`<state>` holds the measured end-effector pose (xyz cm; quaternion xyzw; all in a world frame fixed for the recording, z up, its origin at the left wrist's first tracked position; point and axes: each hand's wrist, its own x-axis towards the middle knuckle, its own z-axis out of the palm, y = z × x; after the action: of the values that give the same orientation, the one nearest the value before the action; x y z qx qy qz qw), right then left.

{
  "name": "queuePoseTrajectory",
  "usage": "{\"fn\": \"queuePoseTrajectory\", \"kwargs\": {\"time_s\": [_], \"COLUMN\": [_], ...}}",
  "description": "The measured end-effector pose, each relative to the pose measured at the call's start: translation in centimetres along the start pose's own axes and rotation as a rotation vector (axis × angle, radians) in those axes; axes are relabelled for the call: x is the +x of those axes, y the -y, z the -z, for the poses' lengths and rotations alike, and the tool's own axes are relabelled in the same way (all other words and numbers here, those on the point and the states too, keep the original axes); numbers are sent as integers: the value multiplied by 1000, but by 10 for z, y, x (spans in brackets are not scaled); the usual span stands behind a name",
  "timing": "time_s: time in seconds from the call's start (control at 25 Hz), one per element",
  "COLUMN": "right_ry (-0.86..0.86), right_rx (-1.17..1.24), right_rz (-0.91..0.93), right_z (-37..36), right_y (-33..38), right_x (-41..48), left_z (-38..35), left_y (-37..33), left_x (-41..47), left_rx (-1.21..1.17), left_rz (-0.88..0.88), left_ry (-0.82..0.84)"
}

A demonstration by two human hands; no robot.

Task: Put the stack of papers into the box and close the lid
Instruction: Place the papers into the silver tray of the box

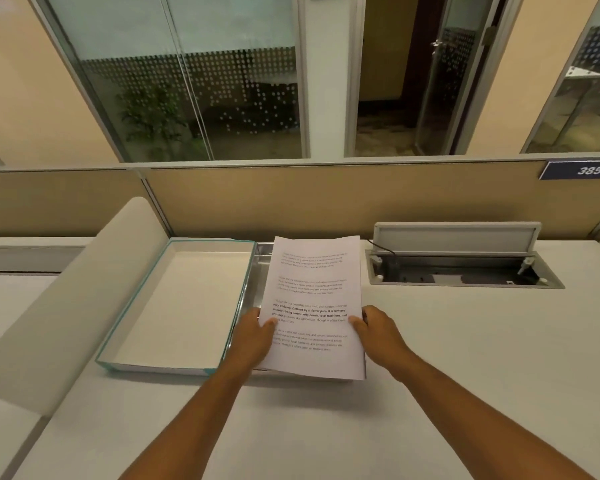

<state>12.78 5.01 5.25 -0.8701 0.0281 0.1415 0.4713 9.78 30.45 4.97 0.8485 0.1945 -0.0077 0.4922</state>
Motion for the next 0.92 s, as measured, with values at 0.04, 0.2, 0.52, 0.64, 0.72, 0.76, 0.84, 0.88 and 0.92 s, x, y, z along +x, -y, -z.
{"fn": "queuePoseTrajectory", "kwargs": {"time_s": [0.04, 0.2, 0.52, 0.64, 0.72, 0.76, 0.84, 0.88, 0.92], "right_ry": [-1, 6, -119, -90, -70, -59, -54, -57, -63], "right_rx": [-4, -27, -723, -792, -792, -795, -810, -824, -841], "right_rz": [-27, -126, -234, -174, -161, -159, -149, -139, -126], "right_z": [-12, -44, -75, -76, -74, -72, -72, -72, -72], "right_y": [9, 33, 31, 18, 15, 15, 13, 13, 14], "right_x": [10, 46, 86, 91, 93, 93, 91, 89, 87], "left_z": [8, 20, -7, -14, -15, -15, -16, -16, -15], "left_y": [4, 17, 31, 34, 33, 31, 29, 28, 27], "left_x": [13, 54, 82, 85, 87, 88, 89, 88, 88], "left_rx": [1, -11, 51, 85, 100, 110, 133, 147, 161], "left_rz": [16, 89, 156, 199, 209, 214, 228, 231, 229], "left_ry": [4, 49, 131, 104, 88, 84, 81, 76, 74]}}
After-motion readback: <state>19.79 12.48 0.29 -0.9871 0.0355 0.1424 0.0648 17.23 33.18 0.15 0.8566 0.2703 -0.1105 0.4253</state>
